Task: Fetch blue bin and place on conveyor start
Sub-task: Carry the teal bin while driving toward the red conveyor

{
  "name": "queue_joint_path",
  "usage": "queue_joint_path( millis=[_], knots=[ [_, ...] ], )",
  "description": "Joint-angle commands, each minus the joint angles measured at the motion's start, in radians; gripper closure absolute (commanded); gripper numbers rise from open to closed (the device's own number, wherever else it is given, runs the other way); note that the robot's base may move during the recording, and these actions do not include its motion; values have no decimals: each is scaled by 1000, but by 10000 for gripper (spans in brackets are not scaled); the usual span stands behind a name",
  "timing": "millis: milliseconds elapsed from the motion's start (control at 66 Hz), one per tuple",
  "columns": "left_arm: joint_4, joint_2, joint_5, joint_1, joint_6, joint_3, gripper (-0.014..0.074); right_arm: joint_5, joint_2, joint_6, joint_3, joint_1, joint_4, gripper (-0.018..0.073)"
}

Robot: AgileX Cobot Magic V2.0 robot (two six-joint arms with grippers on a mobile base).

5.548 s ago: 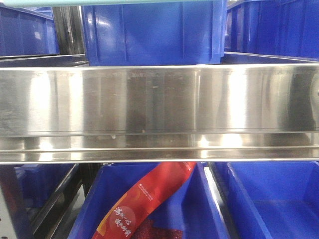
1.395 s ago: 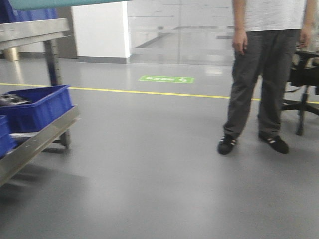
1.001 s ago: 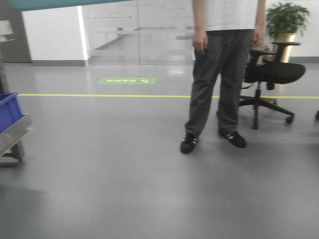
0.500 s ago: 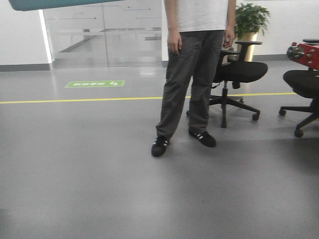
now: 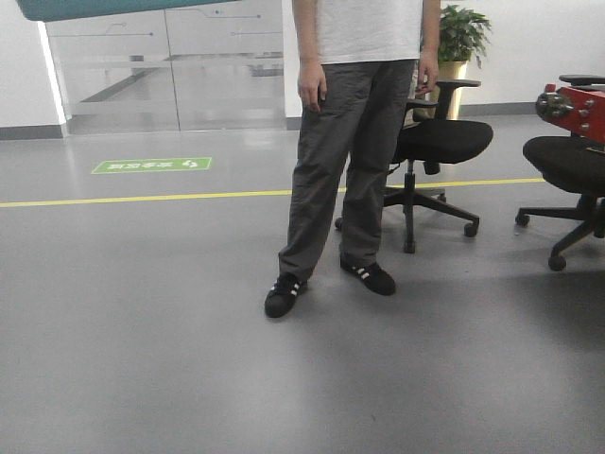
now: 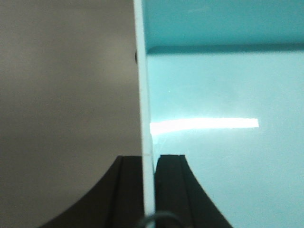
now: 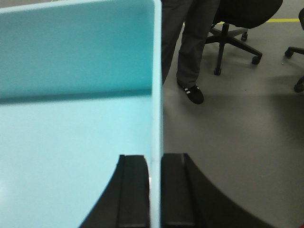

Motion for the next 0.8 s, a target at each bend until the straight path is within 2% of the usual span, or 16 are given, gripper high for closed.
queue_joint_path(
  millis=[0,546,788],
  knots=[
    [15,-5,-36,-5,2,-6,708,-69,-10,-4,-10,3,-17,720],
    [15,-5,-36,-5,2,-6,708,-69,-10,-4,-10,3,-17,720],
    [15,-5,-37,-5,2,-6,708,-22,-10,-4,-10,3,26,720]
  ],
)
